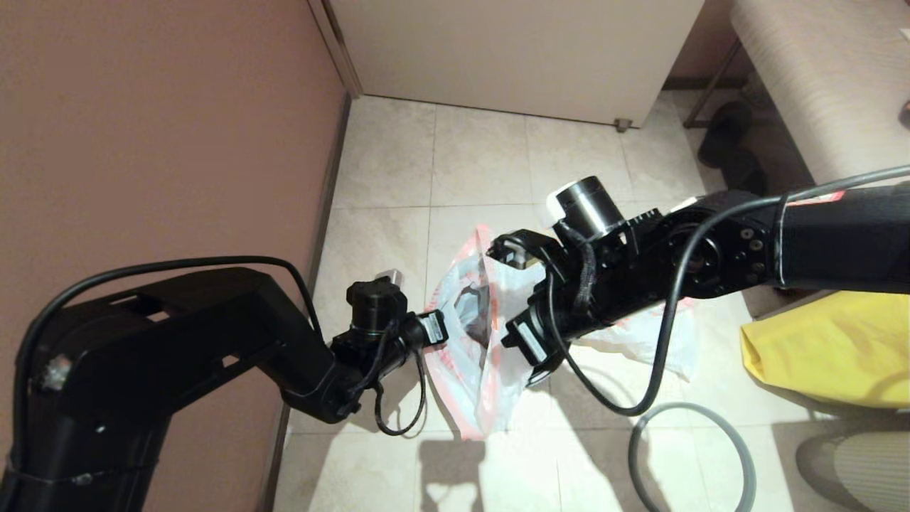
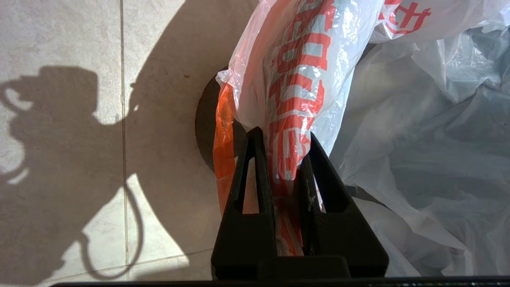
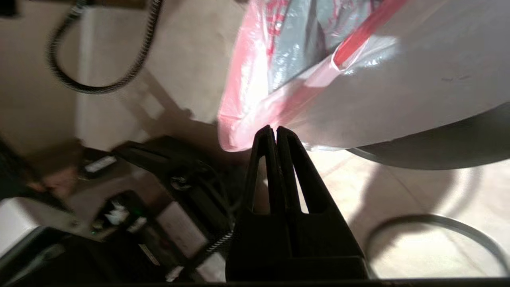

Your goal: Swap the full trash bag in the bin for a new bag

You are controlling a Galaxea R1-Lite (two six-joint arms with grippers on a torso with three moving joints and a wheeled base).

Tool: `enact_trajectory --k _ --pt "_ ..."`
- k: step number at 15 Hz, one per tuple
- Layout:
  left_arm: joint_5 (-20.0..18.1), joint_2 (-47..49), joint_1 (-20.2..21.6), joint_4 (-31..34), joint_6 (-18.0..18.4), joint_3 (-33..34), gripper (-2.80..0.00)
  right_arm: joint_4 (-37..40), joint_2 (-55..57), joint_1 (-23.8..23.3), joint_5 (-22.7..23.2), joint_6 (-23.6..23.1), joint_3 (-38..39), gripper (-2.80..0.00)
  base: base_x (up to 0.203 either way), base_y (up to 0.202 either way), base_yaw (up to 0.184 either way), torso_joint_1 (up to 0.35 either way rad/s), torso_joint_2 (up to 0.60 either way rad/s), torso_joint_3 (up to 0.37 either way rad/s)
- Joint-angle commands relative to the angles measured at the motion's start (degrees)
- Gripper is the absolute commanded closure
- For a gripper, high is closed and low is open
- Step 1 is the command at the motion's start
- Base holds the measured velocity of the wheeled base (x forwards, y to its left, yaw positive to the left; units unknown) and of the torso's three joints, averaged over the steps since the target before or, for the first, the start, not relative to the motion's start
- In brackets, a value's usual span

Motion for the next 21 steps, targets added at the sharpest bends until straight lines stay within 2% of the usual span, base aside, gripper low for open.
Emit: enact_trajectory --k 1,4,5,7,10,12,16,18,21 --pt "0.18 0.87 0.01 -0.2 -0.1 0.04 0.0 0.34 1.77 3.18 -4.78 -0.96 -0.68 0.0 0.0 0.0 0.0 0.0 0.0 0.0" --pt "0.07 1.21 -0.07 -2.24 0.24 0.8 0.0 0.27 3.55 5.95 -10.6 -1.68 -2.54 0.0 0.0 0.0 0.0 0.0 0.0 0.0" --pt "0.24 2.04 -0.09 -2.79 0.29 0.89 0.0 0.03 4.08 5.81 -13.07 -3.52 -4.11 0.0 0.0 0.0 0.0 0.0 0.0 0.0" --pt "0.37 2.76 -0.35 -2.88 0.52 0.73 0.0 -0.03 4.05 5.55 -14.29 -8.27 -7.31 0.0 0.0 0.0 0.0 0.0 0.0 0.0" --pt "0.63 3.73 -1.22 -2.97 0.63 0.57 0.0 0.06 5.32 8.83 -15.19 -12.0 -7.51 0.0 0.0 0.0 0.0 0.0 0.0 0.0" --pt "0.71 4.6 -1.31 -3.14 2.52 0.81 0.0 0.1 6.88 9.05 -17.75 -15.46 -7.97 0.0 0.0 0.0 0.0 0.0 0.0 0.0" --pt "1.16 6.45 -1.4 -5.78 2.98 0.81 0.0 0.3 9.4 7.66 -17.43 -17.74 -8.11 0.0 0.0 0.0 0.0 0.0 0.0 0.0" --pt "1.16 7.07 -1.4 -5.86 3.15 0.73 0.0 0.32 9.56 7.02 -15.93 -20.56 -8.16 0.0 0.0 0.0 0.0 0.0 0.0 0.0" --pt "1.25 7.76 -2.46 -5.95 4.03 0.88 0.0 0.49 11.13 6.22 -15.98 -24.56 -8.67 0.0 0.0 0.0 0.0 0.0 0.0 0.0"
